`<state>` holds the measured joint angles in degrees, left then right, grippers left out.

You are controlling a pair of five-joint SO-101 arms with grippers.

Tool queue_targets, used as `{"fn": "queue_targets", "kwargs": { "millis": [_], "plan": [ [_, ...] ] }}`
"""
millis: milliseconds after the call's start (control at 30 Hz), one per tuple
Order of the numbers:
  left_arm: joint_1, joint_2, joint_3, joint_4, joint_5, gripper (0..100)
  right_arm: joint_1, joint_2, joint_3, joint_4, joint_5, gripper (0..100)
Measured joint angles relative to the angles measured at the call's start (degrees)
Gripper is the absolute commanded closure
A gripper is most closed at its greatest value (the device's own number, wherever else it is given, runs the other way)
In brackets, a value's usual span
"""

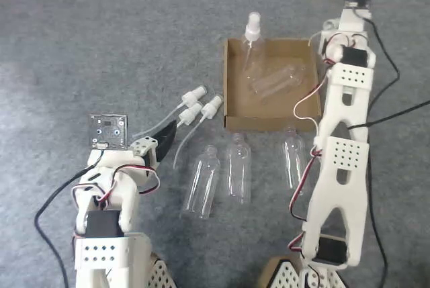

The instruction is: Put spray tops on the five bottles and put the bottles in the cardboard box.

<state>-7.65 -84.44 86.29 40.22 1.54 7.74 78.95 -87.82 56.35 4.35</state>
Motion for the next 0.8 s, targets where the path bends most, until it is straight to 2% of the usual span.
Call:
{"fn": "queue_targets", "kwargs": {
  "millis": [433, 667, 800],
  "plan": [
    [0.1, 0.0, 0.0, 0.0, 0.0, 66, 6.8, 0.0, -5.1, 9.0, 2.7, 98.8],
    [0.1, 0.0, 0.0, 0.0, 0.0, 66, 5.6, -1.0, -5.2, 9.0, -0.2, 98.4],
    [-0.1, 0.0, 0.0, 0.0, 0.0, 66, 3.3, -2.0, -5.2, 5.3, -1.1, 85.8]
  ]
}}
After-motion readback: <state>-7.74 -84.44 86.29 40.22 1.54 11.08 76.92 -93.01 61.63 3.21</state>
